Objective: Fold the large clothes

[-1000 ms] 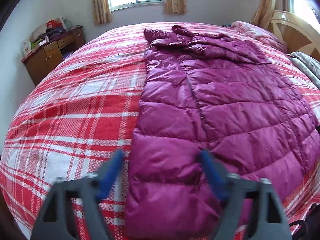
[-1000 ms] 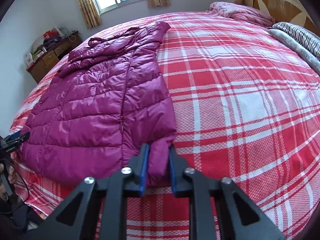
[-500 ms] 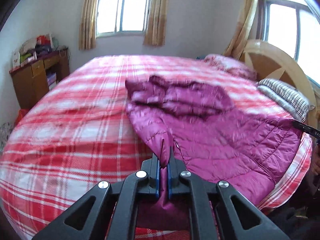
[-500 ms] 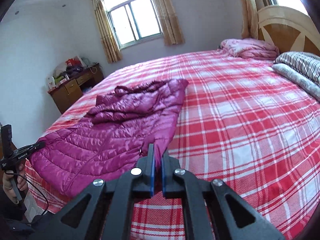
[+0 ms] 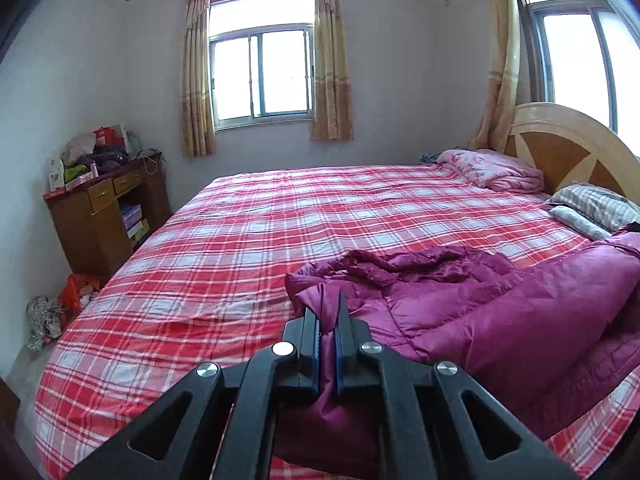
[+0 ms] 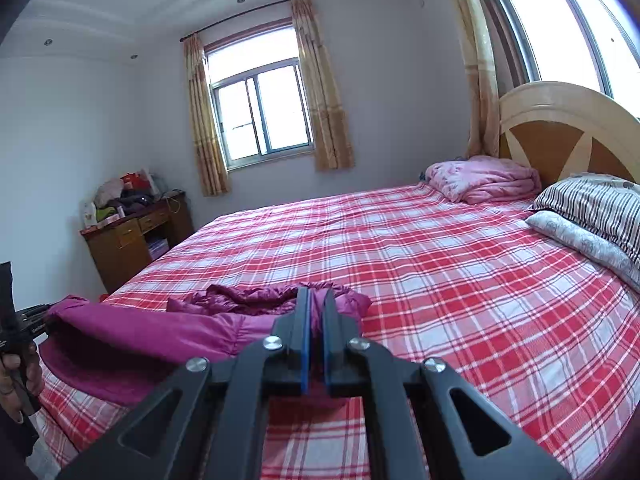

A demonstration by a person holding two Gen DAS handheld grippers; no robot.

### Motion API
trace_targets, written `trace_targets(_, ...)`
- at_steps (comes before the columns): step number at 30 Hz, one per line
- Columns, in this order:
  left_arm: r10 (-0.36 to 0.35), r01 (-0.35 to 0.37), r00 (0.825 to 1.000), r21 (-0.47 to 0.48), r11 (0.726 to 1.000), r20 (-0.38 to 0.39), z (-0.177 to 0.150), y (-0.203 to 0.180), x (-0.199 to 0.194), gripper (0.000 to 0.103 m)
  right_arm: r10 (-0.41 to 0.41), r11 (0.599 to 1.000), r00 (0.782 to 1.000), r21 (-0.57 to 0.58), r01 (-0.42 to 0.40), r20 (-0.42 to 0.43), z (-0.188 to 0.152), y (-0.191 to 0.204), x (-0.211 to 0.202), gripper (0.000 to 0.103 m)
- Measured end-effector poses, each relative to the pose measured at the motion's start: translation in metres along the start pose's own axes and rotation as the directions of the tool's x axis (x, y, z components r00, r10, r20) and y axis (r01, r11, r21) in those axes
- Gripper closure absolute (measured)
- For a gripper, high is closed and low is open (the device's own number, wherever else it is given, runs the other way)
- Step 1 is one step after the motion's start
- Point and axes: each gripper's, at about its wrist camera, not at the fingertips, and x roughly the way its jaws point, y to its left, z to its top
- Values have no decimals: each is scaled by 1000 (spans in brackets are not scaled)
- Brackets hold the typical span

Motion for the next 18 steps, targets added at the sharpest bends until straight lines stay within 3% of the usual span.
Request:
trace_targets(6,12,-13,998,-12,1000,-63,16,10,80,97,-46,998,998,-36,45,-31,25,-6,69,97)
trace_targets(12,27,-31,990,-32,999,-137,19,18,144,90,-99,994,989,-50,94,-109,22,-19,133,97)
trace_targets(14,43,-54,988,-73,996,-149,22,24,154,72,-108,994,984,-38,104,-142,14,-25,152,97)
trace_targets(15,91,-104,986,-82,991,-142,23,28,156,63,-113,993,981,-38,108,-160,12,-27,163,97)
trace_targets(17,191,-199,977,-85,976,-94,25,32,153,20,-122,992,975,-47,115,-187,7,-28,180,97)
trace_targets(18,223,-227,973,-90,970,-59,24,34,148,16,-125,992,972,-55,116,-200,4,-29,189,97)
